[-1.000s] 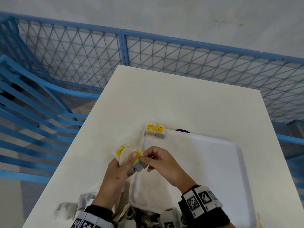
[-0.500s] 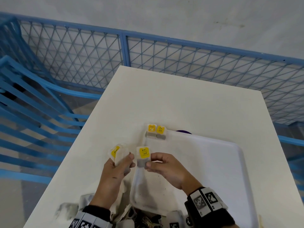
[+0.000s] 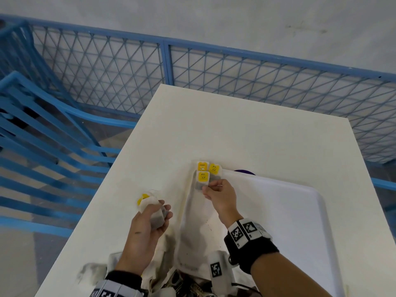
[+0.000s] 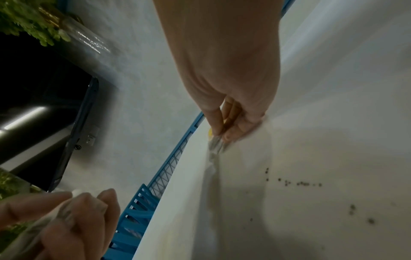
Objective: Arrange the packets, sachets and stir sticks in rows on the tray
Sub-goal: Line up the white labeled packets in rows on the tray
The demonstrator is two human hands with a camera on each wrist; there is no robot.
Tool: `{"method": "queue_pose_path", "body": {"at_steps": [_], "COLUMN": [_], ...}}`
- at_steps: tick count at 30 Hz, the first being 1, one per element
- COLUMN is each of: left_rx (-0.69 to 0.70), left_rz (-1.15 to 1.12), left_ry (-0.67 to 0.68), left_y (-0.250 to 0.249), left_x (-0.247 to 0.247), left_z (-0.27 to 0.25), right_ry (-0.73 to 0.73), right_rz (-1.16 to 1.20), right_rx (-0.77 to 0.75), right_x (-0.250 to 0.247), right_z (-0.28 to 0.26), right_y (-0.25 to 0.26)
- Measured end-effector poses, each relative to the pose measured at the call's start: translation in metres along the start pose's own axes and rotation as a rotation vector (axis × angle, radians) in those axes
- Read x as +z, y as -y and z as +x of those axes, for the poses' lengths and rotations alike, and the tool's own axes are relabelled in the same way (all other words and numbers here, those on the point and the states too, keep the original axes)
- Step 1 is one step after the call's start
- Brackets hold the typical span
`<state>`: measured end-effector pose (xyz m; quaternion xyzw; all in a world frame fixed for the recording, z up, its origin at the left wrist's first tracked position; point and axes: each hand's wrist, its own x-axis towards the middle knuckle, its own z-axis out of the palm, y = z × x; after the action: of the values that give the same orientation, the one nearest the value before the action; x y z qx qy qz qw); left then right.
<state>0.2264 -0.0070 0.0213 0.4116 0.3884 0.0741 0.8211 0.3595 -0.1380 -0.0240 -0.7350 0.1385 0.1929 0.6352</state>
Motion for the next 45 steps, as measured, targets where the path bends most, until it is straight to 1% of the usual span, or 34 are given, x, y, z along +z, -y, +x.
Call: {"method": "queue_pose_path", "body": {"at_steps": [5, 12, 15, 17, 18, 22, 24, 27, 29, 33, 37, 40, 42, 43, 45], "left_rx": [-0.035, 0.008, 0.025, 0.033, 0.044, 0.060, 0.061, 0.086, 0.105, 0.147, 0.162, 0.185, 0.192, 0.193, 0.178], "left_rz": [-0.019, 0.140, 0.167, 0.173, 0.179, 0.214, 0.222, 0.279, 0.322, 0.339, 0.377, 0.358, 0.360, 0.374, 0.387], "left_ry": [0.025, 0.070, 0.089, 0.103, 0.110, 0.156, 0.202, 0.277, 0.321, 0.316, 0.314, 0.221, 0.189, 0.197, 0.232], "left_y": [0.000, 0.001, 0.000, 0.000, 0.000, 0.003, 0.004, 0.006, 0.007, 0.008, 0.005, 0.005, 0.009, 0.010, 0.012], "left_x": [0.000, 0.005, 0.010, 0.011, 0.012, 0.015, 0.016, 0.014, 0.016, 0.023, 0.026, 0.024, 0.023, 0.025, 0.031], "left_z": [-0.002, -0.005, -0.009, -0.009, -0.009, -0.011, -0.011, -0.011, -0.013, -0.018, -0.023, -0.022, -0.021, -0.023, -0.027], "right_ry": [-0.053, -0.069, -0.037, 0.034, 0.092, 0.391, 0.509, 0.591, 0.596, 0.559, 0.474, 0.354, 0.269, 0.254, 0.292], "right_rz": [-0.114, -0.194, -0.207, -0.224, -0.213, -0.075, -0.053, -0.032, -0.068, -0.190, -0.135, -0.052, -0.072, -0.092, -0.106], "right_rx": [-0.056, -0.145, -0.168, -0.165, -0.155, -0.112, -0.098, -0.081, -0.107, -0.175, -0.124, -0.091, -0.136, -0.170, -0.221], "right_x": [0.007, 0.003, 0.001, 0.000, -0.001, -0.008, -0.013, -0.017, -0.021, -0.026, -0.030, -0.033, -0.035, -0.036, -0.036], "right_z": [0.006, 0.003, -0.006, -0.017, -0.024, -0.054, -0.065, -0.072, -0.075, -0.083, -0.085, -0.084, -0.082, -0.082, -0.085], "right_y": [-0.003, -0.002, 0.002, 0.005, 0.006, 0.015, 0.017, 0.017, 0.019, 0.023, 0.022, 0.019, 0.018, 0.017, 0.017]}}
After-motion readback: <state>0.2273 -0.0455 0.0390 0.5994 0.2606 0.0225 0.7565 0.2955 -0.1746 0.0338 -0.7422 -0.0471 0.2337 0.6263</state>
